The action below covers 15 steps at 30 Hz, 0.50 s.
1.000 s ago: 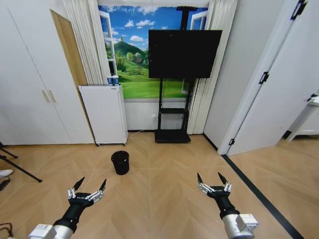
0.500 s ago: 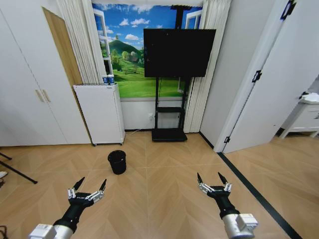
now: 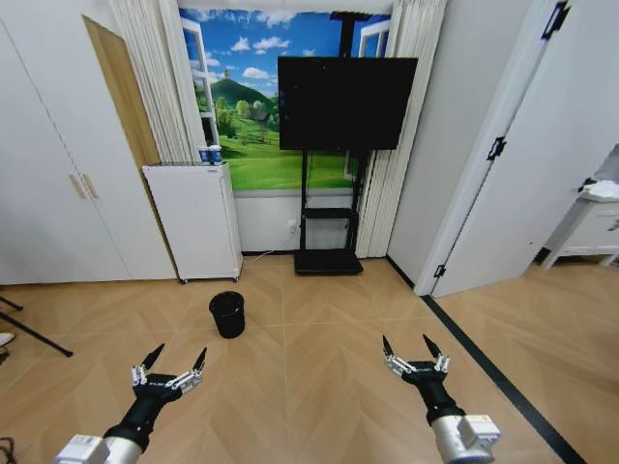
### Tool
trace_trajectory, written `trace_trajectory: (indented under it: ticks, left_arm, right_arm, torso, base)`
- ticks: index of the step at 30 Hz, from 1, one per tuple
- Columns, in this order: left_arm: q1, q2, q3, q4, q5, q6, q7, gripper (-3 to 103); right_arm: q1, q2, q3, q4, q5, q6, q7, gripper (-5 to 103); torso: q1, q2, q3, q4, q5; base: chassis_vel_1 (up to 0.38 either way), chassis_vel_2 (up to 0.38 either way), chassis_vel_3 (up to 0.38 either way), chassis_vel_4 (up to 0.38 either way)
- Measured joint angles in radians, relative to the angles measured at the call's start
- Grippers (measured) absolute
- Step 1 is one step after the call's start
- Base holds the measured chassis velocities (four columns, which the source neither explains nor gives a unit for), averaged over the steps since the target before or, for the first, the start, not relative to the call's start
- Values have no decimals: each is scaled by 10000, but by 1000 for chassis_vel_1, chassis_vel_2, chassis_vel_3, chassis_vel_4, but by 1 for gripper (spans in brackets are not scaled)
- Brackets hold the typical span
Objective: Pick up the trash bin and place the garbage on the floor into it.
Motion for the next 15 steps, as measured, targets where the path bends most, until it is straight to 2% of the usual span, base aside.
trace_trajectory:
  ticks: [15]
  left_arm:
    - [0, 0, 0, 0, 0, 0, 0, 100]
  right_arm:
    - [0, 0, 1, 0, 0, 0, 0, 100]
  torso:
    - [-1, 0, 0, 0, 0]
  base:
    - [0, 0, 0, 0]
